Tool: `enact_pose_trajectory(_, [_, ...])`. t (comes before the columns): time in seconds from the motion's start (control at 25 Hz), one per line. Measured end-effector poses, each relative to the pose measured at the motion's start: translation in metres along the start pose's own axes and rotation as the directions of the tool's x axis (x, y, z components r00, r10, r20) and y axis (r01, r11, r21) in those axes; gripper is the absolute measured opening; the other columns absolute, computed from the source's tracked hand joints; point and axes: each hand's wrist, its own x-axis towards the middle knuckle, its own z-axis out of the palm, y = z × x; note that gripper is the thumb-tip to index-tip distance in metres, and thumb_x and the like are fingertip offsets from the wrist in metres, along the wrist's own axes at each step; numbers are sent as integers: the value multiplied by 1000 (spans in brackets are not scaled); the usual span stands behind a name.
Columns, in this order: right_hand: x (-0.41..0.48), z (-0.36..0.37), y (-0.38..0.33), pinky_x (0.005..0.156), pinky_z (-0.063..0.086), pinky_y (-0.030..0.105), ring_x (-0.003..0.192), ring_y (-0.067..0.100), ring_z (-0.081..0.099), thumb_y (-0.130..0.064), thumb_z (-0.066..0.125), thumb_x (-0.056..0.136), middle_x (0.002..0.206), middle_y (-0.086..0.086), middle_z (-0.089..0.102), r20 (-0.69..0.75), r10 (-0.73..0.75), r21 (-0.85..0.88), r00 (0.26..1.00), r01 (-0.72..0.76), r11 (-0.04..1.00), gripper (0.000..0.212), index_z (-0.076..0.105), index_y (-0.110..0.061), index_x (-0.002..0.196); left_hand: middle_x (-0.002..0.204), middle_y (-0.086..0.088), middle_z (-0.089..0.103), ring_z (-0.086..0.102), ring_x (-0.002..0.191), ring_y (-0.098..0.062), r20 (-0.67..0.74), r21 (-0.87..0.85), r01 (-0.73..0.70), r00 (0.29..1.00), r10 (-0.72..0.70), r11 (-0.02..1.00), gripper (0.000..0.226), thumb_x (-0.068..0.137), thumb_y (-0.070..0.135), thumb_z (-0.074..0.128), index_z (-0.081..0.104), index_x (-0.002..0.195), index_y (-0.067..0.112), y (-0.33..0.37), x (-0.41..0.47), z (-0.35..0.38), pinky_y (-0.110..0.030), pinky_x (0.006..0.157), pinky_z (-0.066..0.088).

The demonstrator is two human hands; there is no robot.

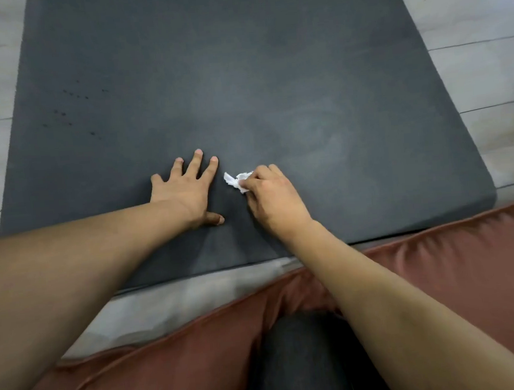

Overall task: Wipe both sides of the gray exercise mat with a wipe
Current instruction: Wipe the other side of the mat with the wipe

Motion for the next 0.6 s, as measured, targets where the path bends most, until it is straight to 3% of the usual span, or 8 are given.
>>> enact_pose_trajectory(0.08, [-13, -14, 22, 77, 50, 38, 84, 32, 54, -7, 59, 84, 94, 9, 65, 27, -102, -61, 994, 104, 993, 28, 74, -19, 104, 170, 0, -6, 12, 155, -33, -60, -29, 36, 997, -38, 999, 110, 83, 68, 67, -3, 161, 33, 8, -13, 4, -60, 113, 31])
enact_pose_trajectory(0.12, [-21, -24, 44, 79, 50, 37, 86, 32, 55, -8, 58, 86, 97, 9, 66, 10, -20, -119, 1000, 21, 993, 30, 73, -22, 107, 169, -4, 5, 21, 151, -35, -109, -36, 39, 993, -43, 999, 99, 88, 63, 65, 7, 161, 30, 11, -21, 9, -58, 111, 34])
enact_pose_trajectory(0.2, [-42, -45, 88, 82, 48, 40, 92, 36, 53, -9, 53, 89, 103, 13, 64, -112, 332, -188, 937, -348, 918, 31, 73, -22, 111, 165, -8, 16, 30, 146, -36, -175, -32, 10, 984, -16, 999, 79, 96, 54, 58, 18, 158, 27, 14, -36, 26, -56, 111, 38])
enact_pose_trajectory(0.28, [-62, -52, 98, 78, 46, 41, 90, 40, 52, -7, 54, 88, 98, 18, 60, -239, 543, -161, 805, -584, 795, 29, 73, -16, 108, 170, -6, 0, 13, 154, -34, -147, -67, -34, 989, 24, 997, 80, 100, 53, 50, 5, 162, 28, 8, -45, 43, -54, 121, 26])
enact_pose_trajectory(0.36, [-64, -38, 57, 66, 47, 37, 78, 39, 56, -4, 61, 81, 85, 18, 61, -239, 399, -152, 885, -440, 885, 24, 74, -14, 98, 170, -2, -16, -2, 157, -31, -70, -112, -70, 996, 63, 991, 88, 99, 56, 48, -8, 162, 32, -1, -46, 48, -52, 126, 14])
enact_pose_trajectory(0.44, [-61, -18, 7, 60, 47, 34, 69, 36, 56, -5, 67, 74, 76, 13, 61, -123, 74, -88, 990, -85, 992, 20, 75, -15, 89, 169, -1, -18, -3, 157, -30, -48, -135, -89, 995, 83, 987, 94, 96, 59, 53, -9, 161, 32, -4, -44, 44, -51, 126, 13])
enact_pose_trajectory(0.52, [-63, 0, -22, 65, 44, 37, 72, 31, 53, -9, 68, 76, 79, 8, 57, 85, -263, -23, 961, 266, 964, 11, 71, -14, 85, 170, -2, -14, 1, 157, -31, -72, -119, -87, 994, 79, 989, 96, 94, 60, 55, -6, 162, 31, -3, -44, 42, -51, 125, 18])
enact_pose_trajectory(0.6, [-59, -1, -7, 67, 46, 39, 76, 28, 51, -10, 64, 79, 82, 6, 54, 157, -375, -47, 914, 386, 921, 10, 65, -15, 87, 170, -3, -10, 5, 156, -31, -97, -60, -77, 993, 71, 995, 95, 94, 62, 54, -4, 162, 31, 0, -46, 39, -51, 122, 22])
